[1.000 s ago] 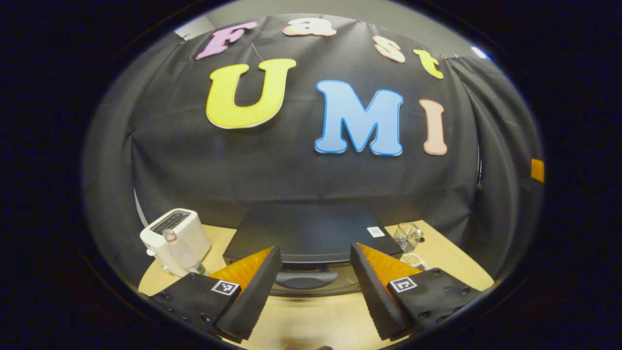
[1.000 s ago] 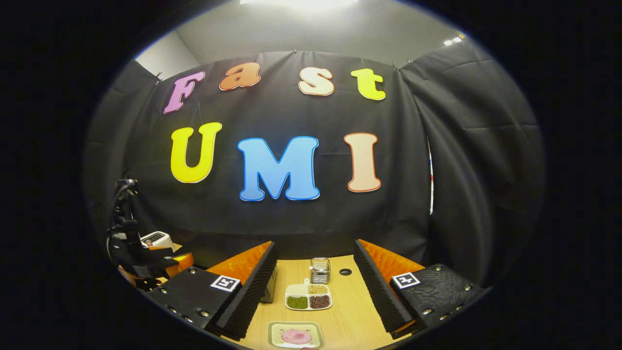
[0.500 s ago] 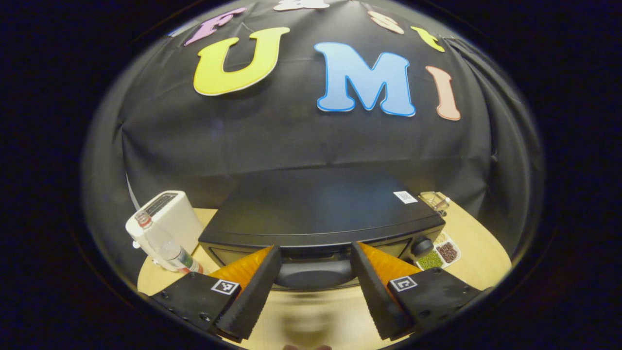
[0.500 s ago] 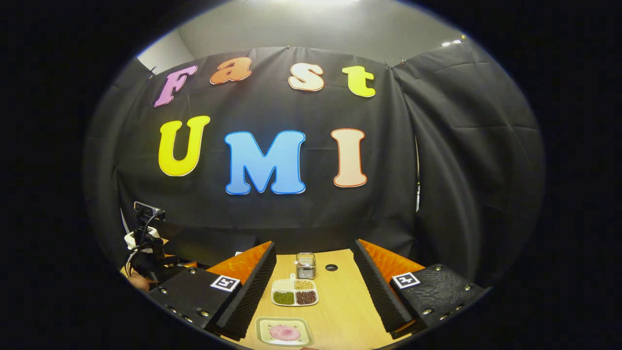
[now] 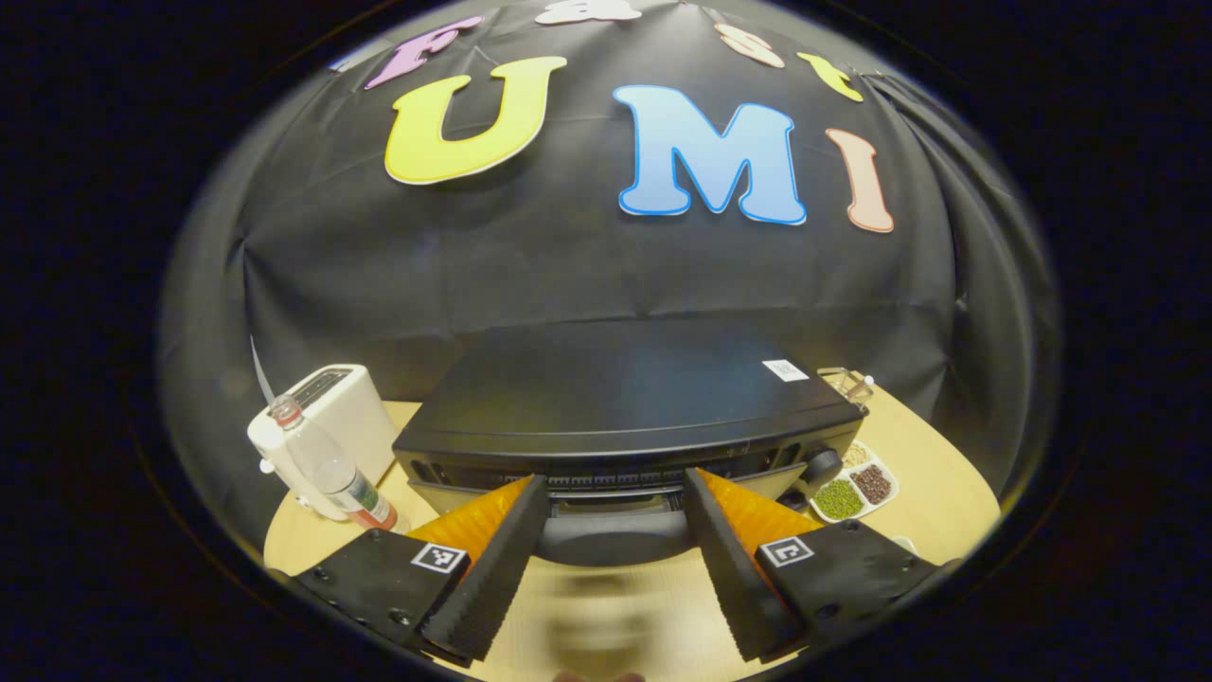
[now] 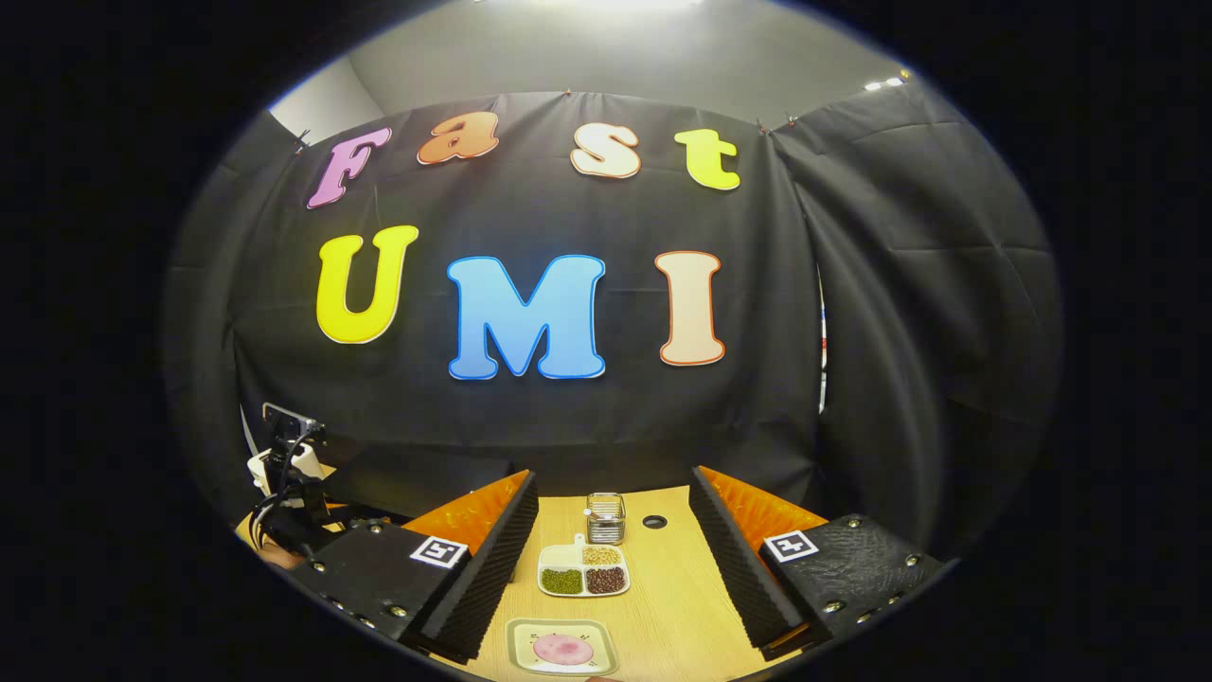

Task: Open the electric oven with the left hand, put the food in, and close the electric oven.

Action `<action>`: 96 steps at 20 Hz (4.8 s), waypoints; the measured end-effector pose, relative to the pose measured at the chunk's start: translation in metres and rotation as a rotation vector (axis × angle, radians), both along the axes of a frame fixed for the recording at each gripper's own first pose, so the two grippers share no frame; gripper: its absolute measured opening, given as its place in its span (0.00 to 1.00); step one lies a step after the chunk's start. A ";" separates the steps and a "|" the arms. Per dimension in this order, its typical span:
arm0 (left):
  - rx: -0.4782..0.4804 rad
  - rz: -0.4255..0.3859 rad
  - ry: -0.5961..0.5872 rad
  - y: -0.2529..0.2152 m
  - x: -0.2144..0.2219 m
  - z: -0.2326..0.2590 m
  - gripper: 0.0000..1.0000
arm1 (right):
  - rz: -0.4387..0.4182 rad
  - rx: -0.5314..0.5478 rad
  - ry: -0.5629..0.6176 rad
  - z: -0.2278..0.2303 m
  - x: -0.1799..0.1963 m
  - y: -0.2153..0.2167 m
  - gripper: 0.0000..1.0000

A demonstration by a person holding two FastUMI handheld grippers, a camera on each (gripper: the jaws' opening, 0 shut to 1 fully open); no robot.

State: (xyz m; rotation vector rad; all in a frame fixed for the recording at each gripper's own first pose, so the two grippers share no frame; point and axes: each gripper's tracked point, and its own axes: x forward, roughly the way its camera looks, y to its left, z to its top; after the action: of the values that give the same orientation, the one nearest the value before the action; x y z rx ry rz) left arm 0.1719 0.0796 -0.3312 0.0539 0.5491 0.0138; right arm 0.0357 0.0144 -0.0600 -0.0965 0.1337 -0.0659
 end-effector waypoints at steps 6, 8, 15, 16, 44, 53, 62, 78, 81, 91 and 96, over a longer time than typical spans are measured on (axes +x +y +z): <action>0.010 0.000 0.027 -0.003 -0.037 -0.010 1.00 | 0.033 0.003 0.002 0.001 -0.005 0.009 0.98; 0.018 -0.003 0.038 -0.004 -0.047 -0.015 0.97 | 0.042 -0.003 0.012 -0.001 -0.009 0.011 0.98; -0.023 0.017 0.114 -0.004 -0.092 -0.049 0.97 | 0.043 -0.013 0.023 -0.004 -0.023 0.008 0.98; -0.025 0.020 0.134 -0.003 -0.098 -0.057 0.94 | 0.042 -0.015 0.025 -0.004 -0.025 0.007 0.98; -0.043 0.128 -0.372 0.031 -0.170 0.240 0.96 | 0.109 0.146 0.880 -0.266 -0.027 -0.032 0.97; 0.003 0.221 -0.326 0.070 -0.207 0.221 1.00 | 0.055 0.280 1.185 -0.353 -0.012 -0.041 0.89; -0.003 0.297 -0.301 0.104 -0.217 0.206 1.00 | 0.060 0.165 1.325 -0.389 -0.011 -0.037 0.65; -0.007 0.277 -0.296 0.112 -0.208 0.200 1.00 | 0.124 0.374 1.305 -0.395 -0.018 -0.032 0.03; -0.007 0.275 -0.291 0.111 -0.205 0.200 1.00 | 0.138 0.477 1.288 -0.391 -0.022 -0.026 0.03; -0.008 0.232 -0.290 0.097 -0.201 0.197 1.00 | 0.141 0.519 1.268 -0.388 -0.021 -0.015 0.03; -0.011 0.233 -0.279 0.098 -0.203 0.194 0.96 | 0.132 0.414 1.293 -0.392 -0.015 -0.010 0.21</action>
State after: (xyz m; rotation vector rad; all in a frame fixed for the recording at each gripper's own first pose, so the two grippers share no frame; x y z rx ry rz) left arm -0.0315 0.1774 -0.1370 -0.0231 0.2740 0.2419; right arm 0.0204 0.0040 -0.4519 0.2834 1.4242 0.1684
